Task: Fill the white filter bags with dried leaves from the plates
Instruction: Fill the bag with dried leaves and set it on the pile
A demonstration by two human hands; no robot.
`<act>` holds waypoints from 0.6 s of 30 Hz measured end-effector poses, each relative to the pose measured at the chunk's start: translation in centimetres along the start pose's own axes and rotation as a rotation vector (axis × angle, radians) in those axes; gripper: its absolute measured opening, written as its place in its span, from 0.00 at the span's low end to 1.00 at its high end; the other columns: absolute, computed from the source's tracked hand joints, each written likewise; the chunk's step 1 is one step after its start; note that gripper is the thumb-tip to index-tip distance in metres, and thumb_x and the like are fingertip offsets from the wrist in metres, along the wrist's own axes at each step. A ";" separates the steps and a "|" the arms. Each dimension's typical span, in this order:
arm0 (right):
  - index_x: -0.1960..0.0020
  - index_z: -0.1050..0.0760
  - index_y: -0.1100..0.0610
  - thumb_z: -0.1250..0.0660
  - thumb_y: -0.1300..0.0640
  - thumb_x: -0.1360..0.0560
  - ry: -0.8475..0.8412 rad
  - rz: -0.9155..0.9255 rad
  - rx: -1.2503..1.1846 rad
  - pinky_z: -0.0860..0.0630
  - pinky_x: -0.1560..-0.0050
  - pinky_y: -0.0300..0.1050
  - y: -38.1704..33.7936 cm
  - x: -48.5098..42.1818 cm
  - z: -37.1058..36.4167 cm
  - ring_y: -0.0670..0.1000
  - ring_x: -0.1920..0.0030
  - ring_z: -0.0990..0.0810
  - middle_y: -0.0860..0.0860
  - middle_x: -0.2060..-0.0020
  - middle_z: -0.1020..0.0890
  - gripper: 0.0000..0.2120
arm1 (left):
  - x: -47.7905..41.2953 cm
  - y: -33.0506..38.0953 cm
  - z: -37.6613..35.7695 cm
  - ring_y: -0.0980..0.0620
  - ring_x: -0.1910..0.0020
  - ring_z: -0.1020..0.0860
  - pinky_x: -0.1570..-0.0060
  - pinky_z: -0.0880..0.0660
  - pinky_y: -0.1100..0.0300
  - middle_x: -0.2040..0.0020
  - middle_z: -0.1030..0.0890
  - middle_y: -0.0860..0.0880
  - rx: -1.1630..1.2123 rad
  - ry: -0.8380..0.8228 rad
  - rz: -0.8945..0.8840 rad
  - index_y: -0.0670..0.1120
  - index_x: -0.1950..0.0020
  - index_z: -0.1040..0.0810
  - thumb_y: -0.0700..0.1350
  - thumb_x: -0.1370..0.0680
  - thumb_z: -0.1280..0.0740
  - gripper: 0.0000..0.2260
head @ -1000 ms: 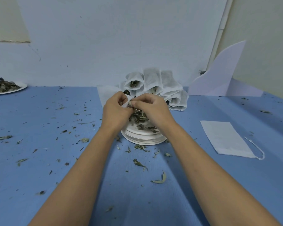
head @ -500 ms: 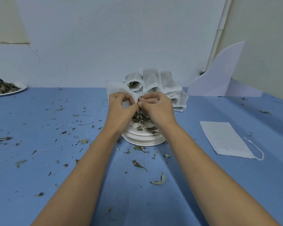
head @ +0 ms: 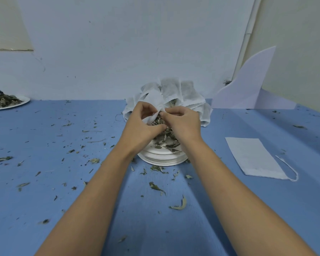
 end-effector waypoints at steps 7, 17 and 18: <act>0.65 0.22 0.57 0.30 0.67 0.30 0.023 -0.219 -0.271 0.21 0.56 0.38 0.9 0.2 0.2 0.45 0.68 0.20 0.49 0.71 0.20 0.08 | 0.1 -0.4 -0.5 0.62 0.42 0.26 0.44 0.25 0.61 0.47 0.23 0.59 -0.195 -0.082 -0.041 0.56 0.49 0.27 0.34 0.35 0.25 0.23; 0.65 0.22 0.51 0.28 0.61 0.31 -0.081 0.037 0.085 0.21 0.54 0.44 -0.4 0.4 -0.3 0.47 0.60 0.19 0.45 0.66 0.19 0.08 | 0.5 0.1 0.9 0.65 0.54 0.25 0.58 0.34 0.79 0.59 0.22 0.58 -0.291 0.155 -0.048 0.54 0.62 0.27 0.43 0.33 0.23 0.13; 0.66 0.22 0.50 0.28 0.60 0.32 -0.082 0.055 0.106 0.22 0.55 0.42 -0.6 0.3 -0.3 0.45 0.61 0.20 0.44 0.67 0.19 0.08 | 0.5 0.1 0.9 0.66 0.55 0.25 0.58 0.34 0.79 0.60 0.22 0.58 -0.291 0.165 -0.040 0.55 0.62 0.27 0.43 0.32 0.23 0.13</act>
Point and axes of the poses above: each hand's wrist, its own x-axis away from the middle knuckle, its own z-axis out of the back of the hand, y = z × x, the point moved 5 cm from there along -x, towards the middle knuckle
